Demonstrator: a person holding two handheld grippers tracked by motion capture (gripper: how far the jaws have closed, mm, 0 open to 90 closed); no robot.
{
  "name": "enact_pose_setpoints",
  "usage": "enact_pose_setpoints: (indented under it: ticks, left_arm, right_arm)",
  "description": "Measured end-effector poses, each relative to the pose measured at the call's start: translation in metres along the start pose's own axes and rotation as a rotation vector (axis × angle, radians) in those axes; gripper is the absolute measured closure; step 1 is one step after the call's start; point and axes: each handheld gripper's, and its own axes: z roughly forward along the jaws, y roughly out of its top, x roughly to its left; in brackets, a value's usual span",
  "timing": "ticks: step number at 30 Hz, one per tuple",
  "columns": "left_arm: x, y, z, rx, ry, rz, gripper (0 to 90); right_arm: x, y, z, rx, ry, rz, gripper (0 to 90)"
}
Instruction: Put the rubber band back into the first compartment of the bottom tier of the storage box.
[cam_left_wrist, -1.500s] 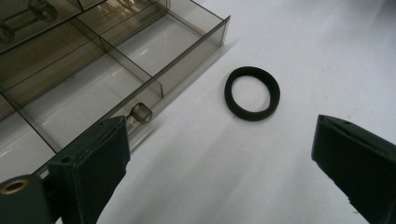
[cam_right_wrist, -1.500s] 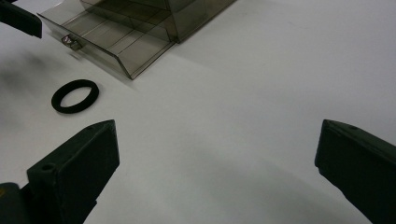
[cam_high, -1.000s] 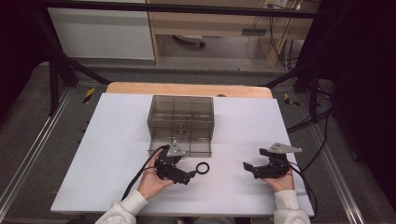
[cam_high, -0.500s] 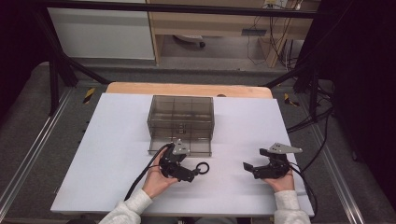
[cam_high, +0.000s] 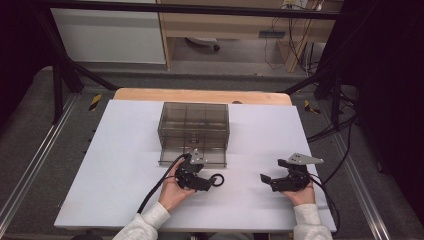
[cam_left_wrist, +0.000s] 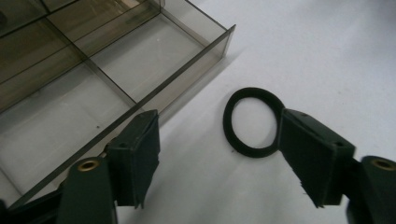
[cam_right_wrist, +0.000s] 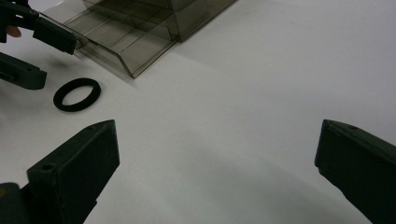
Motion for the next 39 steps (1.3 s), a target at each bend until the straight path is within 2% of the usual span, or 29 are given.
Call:
enact_pose_setpoints:
  ticks: [5, 9, 11, 19, 39]
  left_arm:
    - [-0.002, 0.001, 0.002, 0.010, -0.012, -0.006, 42.2]
    - [-0.003, 0.001, 0.005, 0.018, -0.014, -0.014, 46.8]
    - [-0.003, 0.001, 0.006, 0.015, -0.023, -0.031, 49.6]
    - [-0.003, 0.002, 0.011, 0.027, -0.012, -0.056, 60.0]
    - [-0.004, 0.002, 0.016, 0.039, 0.019, -0.058, 74.7]
  right_arm:
    - [0.000, 0.000, 0.000, 0.000, 0.001, 0.001, 0.4]
    - [0.000, 0.000, 0.000, 0.001, 0.002, 0.001, 0.4]
    - [0.000, 0.000, 0.000, -0.001, 0.001, 0.001, 0.4]
    - [0.000, 0.000, 0.000, -0.002, 0.001, 0.001, 0.4]
    - [0.000, 0.000, 0.000, -0.001, 0.001, 0.001, 0.4]
